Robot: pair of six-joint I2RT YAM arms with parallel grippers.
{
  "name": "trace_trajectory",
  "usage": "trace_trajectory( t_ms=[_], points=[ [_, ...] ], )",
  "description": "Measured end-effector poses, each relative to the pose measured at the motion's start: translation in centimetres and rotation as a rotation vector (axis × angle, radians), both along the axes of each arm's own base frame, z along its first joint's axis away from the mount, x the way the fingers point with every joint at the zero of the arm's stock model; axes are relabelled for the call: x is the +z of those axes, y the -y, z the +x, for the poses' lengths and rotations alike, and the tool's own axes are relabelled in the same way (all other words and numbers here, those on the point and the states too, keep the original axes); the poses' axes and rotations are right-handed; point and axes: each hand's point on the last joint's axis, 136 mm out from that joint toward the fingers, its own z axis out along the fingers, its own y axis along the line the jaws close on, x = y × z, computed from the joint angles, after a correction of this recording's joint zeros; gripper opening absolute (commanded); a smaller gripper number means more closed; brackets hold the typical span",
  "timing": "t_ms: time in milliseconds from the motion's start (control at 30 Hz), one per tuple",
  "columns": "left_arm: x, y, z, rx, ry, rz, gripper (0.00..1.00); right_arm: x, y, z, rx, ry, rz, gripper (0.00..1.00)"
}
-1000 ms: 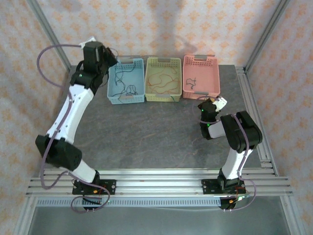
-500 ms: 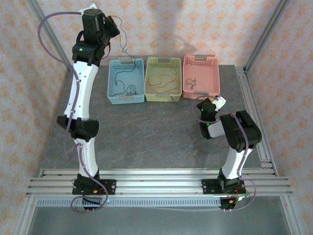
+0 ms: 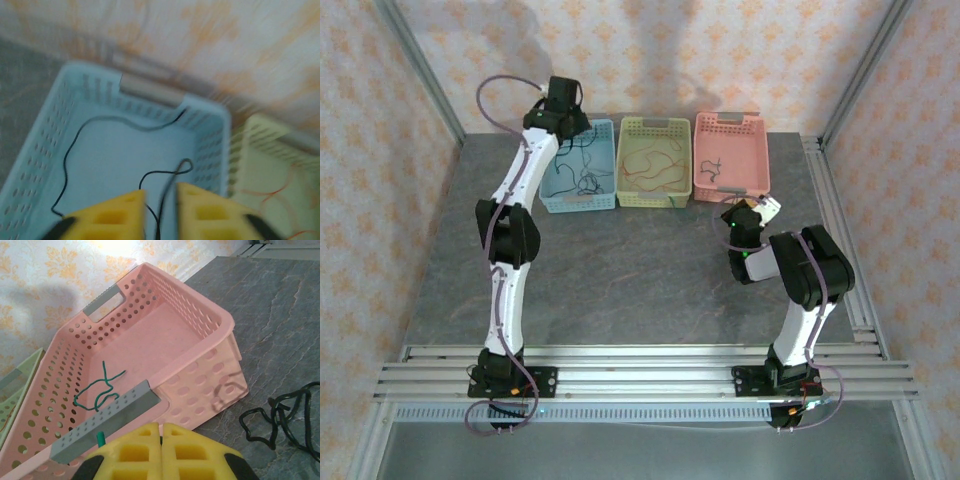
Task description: Untangle the cables
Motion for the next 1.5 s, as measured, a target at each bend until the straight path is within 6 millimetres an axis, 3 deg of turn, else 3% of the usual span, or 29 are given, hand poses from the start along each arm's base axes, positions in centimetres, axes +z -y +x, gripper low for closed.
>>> trace_trajectory(
  t_ms=[100, 167, 233, 300, 400, 500, 600, 700, 833, 933, 1000, 1067, 1167, 1300, 1500],
  points=[
    [-3.4, -0.3, -1.3, 0.002, -0.091, 0.012, 0.68, -0.1, -0.2, 0.1, 0.013, -0.001, 0.005, 0.00],
    [-4.1, -0.6, -2.7, 0.008, -0.121, 0.015, 0.72, -0.1, -0.4, 0.2, 0.020, 0.000, 0.009, 0.00],
    [-3.4, -0.8, -4.2, 0.012, -0.123, 0.013, 0.74, -0.1, -0.6, 0.3, 0.028, 0.003, 0.015, 0.00],
    [-1.2, -1.0, -6.0, 0.015, -0.089, 0.004, 0.74, 0.1, -0.8, 0.4, 0.042, 0.012, 0.019, 0.00],
    [3.7, -1.2, -9.1, 0.021, 0.019, -0.022, 0.74, 0.7, -1.4, 0.6, 0.077, 0.036, 0.025, 0.00],
    [9.1, -0.6, -13.6, 0.003, 0.168, -0.051, 0.74, 1.5, -2.4, 0.7, 0.122, 0.070, 0.024, 0.00],
    [11.1, 1.1, -18.1, -0.047, 0.267, -0.083, 0.73, 2.5, -3.8, 0.8, 0.178, 0.110, 0.026, 0.00],
    [9.4, 3.3, -21.6, -0.128, 0.288, -0.108, 0.71, 3.5, -5.0, 0.6, 0.241, 0.156, 0.020, 0.00],
    [3.0, 5.6, -24.7, -0.245, 0.198, -0.122, 0.71, 5.2, -6.8, 0.1, 0.353, 0.201, 0.028, 0.00],
    [-1.5, 6.6, -26.2, -0.310, 0.121, -0.135, 0.71, 8.4, -8.6, -0.6, 0.458, 0.278, 0.044, 0.00],
    [-2.8, 7.2, -26.6, -0.341, 0.106, -0.151, 0.71, 10.5, -9.7, -1.3, 0.533, 0.330, 0.054, 0.00],
    [-3.5, 8.3, -26.4, -0.383, 0.114, -0.167, 0.70, 12.6, -11.0, -2.3, 0.618, 0.380, 0.059, 0.00],
    [-4.1, 10.0, -26.0, -0.444, 0.121, -0.166, 0.70, 14.2, -13.1, -3.7, 0.737, 0.419, 0.058, 0.00],
    [-4.2, 11.3, -26.2, -0.485, 0.129, -0.149, 0.70, 13.6, -15.7, -5.1, 0.886, 0.408, 0.059, 0.00],
    [-4.2, 10.1, -25.6, -0.426, 0.143, -0.104, 0.69, 11.7, -16.8, -5.4, 0.953, 0.362, 0.064, 0.00]
  ],
)
